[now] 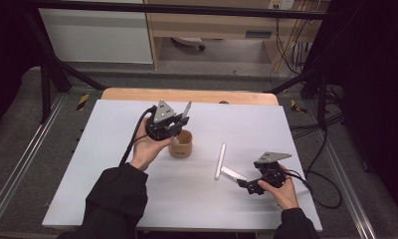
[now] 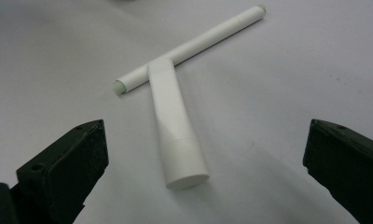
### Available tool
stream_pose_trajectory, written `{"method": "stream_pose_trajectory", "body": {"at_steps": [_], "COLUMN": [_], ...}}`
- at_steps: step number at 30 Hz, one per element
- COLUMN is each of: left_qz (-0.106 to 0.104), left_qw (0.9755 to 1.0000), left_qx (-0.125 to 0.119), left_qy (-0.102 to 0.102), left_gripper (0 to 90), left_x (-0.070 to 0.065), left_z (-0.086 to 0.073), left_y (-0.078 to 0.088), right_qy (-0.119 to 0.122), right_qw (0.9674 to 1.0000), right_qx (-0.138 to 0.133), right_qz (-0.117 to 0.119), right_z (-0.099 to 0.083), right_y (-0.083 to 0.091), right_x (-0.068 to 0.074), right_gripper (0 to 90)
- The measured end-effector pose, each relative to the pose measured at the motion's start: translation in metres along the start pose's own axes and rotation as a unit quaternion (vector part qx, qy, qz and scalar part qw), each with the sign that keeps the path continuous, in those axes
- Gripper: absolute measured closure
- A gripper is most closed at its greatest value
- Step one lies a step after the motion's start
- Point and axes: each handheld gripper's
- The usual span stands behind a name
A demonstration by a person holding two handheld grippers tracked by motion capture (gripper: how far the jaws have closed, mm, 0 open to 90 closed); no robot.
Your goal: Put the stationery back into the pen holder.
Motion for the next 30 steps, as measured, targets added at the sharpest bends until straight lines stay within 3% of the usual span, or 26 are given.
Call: {"method": "stream_pose_trajectory", "body": {"at_steps": [16,30], "left_qz": [0.004,-0.010], "left_qw": [0.9998,0.9997], "left_qx": [-0.007,0.013], "left_qy": [0.020,0.020], "left_gripper": [78.8,78.8], "left_x": [0.011,0.013], "left_z": [-0.006,-0.022], "left_y": [-0.034,-0.055], "right_qy": [0.002,0.003], "right_qw": [1.0000,1.0000], "right_qx": [0.000,0.003], "right_qz": [0.002,0.003], "right_z": [0.000,-0.001], "right_y": [-0.001,-0.002], "right_x": [0.001,0.001], "right_gripper": [0.6,0.6]}}
Point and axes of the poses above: each handheld gripper's, and its own axes: y roughly backward along the jaws, z roughly out of its top, x roughly to its left, and after that the axes turned 8 degrees about -z, right-handed
